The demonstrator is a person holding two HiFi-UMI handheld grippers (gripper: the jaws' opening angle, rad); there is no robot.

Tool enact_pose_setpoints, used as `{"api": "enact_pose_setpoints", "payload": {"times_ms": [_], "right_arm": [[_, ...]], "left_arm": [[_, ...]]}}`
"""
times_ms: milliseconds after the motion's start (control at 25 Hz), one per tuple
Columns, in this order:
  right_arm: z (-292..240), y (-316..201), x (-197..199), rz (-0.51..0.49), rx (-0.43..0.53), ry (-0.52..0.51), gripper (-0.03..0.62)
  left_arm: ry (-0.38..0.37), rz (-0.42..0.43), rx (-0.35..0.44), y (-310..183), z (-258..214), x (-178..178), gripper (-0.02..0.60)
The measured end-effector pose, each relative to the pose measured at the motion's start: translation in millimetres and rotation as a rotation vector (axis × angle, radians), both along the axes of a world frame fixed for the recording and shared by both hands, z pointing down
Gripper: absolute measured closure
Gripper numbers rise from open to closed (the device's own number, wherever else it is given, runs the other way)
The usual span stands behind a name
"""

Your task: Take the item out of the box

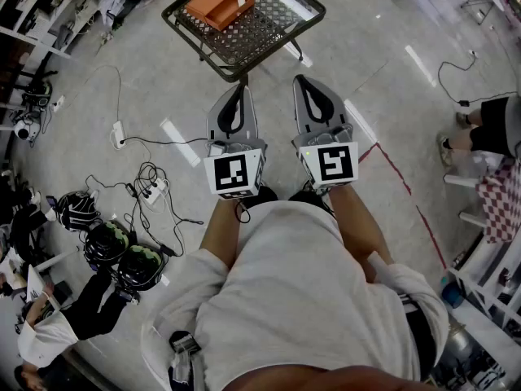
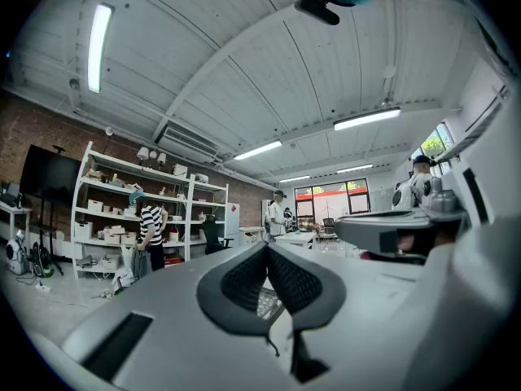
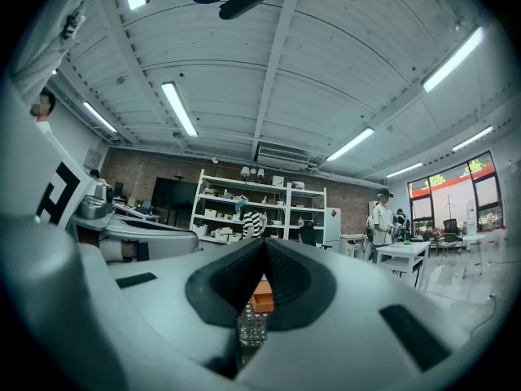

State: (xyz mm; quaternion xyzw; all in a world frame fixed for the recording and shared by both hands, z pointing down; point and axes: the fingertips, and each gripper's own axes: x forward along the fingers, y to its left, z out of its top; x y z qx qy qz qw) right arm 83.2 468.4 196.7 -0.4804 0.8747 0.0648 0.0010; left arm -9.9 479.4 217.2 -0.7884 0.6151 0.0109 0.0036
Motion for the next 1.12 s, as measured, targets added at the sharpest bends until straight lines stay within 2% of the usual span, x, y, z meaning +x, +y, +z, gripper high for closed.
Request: {"api": "enact_pose_setpoints", "payload": {"times_ms": [160,360,520,760,1120], "right_arm": [[3,-3,-8,0.005,0.004,0.009,0.591],[9,-2,-24,0.024,0.014,0.011,0.591],[17,-3,-43,0.023,0.026,0.014,0.591],[9,-2,-77,0.035,0.063,0.019,0.589],[16,-16,-78,0.071,0.012,0.037,0.589]], "left_arm": [[-0.020,0.009,0.000,0,2,-7,0.574],[0.008,0.014,-0.016,-2,13,-25,0.574],[-0.009,0.025,-0.024,-1,21,-50,0.574],[0.003,0.056,-0.024,-4,21,-88,0.574],[0.043,0.091,-0.036,-21,23,-93,0.574]]}}
